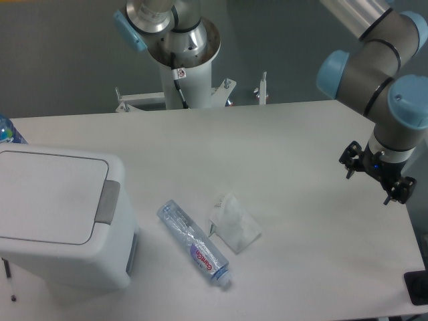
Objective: Open the trash can
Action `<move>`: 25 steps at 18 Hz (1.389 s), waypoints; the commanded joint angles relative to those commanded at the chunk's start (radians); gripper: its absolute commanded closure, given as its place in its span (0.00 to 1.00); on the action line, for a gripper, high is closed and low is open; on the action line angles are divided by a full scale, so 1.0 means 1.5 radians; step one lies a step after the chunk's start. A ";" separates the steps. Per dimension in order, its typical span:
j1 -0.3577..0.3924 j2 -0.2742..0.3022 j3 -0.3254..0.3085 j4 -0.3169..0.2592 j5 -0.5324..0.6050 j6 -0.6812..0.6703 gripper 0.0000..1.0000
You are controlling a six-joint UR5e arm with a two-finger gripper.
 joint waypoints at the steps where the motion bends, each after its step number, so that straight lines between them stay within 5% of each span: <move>1: 0.000 0.000 0.000 0.000 0.000 0.000 0.00; 16: 0.008 0.003 -0.016 0.001 -0.027 -0.014 0.00; 22: 0.009 0.023 -0.070 0.075 -0.027 -0.022 0.00; 25: 0.004 0.024 -0.069 0.080 -0.020 -0.091 0.00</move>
